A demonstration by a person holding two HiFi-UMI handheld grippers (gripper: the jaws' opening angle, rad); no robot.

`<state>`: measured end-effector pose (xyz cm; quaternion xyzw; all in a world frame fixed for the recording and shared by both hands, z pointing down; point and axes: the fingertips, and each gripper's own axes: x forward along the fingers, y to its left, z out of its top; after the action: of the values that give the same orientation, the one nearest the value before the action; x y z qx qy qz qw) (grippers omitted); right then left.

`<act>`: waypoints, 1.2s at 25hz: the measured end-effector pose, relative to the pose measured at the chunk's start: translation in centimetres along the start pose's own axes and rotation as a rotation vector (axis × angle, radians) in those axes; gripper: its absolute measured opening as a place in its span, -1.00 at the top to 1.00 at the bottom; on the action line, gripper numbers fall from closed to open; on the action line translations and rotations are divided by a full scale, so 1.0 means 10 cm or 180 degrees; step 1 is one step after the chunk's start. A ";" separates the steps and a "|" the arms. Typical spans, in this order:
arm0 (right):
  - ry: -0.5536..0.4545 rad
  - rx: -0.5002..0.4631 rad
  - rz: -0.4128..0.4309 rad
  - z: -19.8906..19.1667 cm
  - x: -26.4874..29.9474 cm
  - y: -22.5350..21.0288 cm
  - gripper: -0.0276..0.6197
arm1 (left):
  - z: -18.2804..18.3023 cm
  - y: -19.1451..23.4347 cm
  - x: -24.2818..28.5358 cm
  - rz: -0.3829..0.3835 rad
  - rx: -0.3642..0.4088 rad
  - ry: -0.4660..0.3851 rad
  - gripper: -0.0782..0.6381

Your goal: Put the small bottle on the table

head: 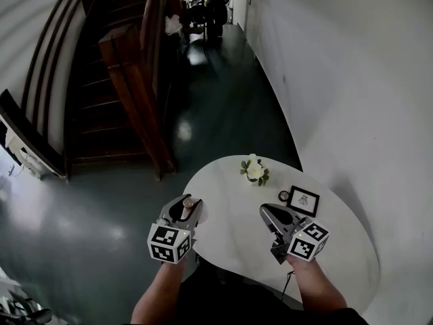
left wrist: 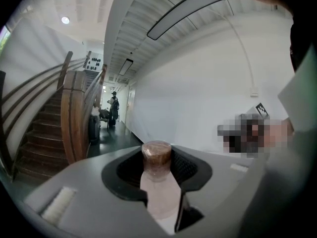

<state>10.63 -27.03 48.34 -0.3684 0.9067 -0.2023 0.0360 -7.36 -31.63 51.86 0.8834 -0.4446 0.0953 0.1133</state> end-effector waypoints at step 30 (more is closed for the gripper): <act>0.0222 0.0159 -0.0406 -0.23 0.75 -0.63 0.88 | -1.05 0.20 1.43 -0.0710 0.0002 0.0776 0.37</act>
<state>8.87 -35.44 53.55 -0.4171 0.8767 -0.2395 0.0005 -1.28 -40.74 66.00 0.9092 -0.3266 0.1888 0.1760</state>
